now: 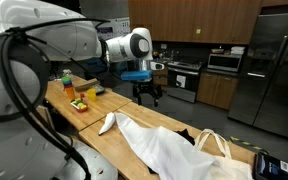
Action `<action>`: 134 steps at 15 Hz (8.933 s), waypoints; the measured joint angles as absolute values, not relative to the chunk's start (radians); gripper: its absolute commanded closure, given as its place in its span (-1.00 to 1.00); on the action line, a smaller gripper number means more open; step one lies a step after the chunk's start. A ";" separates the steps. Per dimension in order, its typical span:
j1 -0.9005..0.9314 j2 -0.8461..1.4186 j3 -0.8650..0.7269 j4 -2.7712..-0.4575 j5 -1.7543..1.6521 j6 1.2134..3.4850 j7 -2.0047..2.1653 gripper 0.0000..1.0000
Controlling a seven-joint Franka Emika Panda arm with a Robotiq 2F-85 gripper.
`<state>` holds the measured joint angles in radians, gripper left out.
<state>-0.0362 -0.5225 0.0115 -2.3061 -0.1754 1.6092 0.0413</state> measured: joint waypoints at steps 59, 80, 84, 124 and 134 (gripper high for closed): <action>-0.020 -0.052 0.055 -2.390 -0.027 2.146 0.941 -1.00; -0.001 0.170 -0.003 -2.244 -0.184 2.138 1.230 0.27; 0.008 0.179 -0.010 -2.233 -0.184 2.121 1.238 0.87; 0.422 0.780 0.181 -0.976 -0.170 1.312 0.728 -0.07; 0.431 0.544 0.174 -1.237 -0.238 1.517 0.978 -1.00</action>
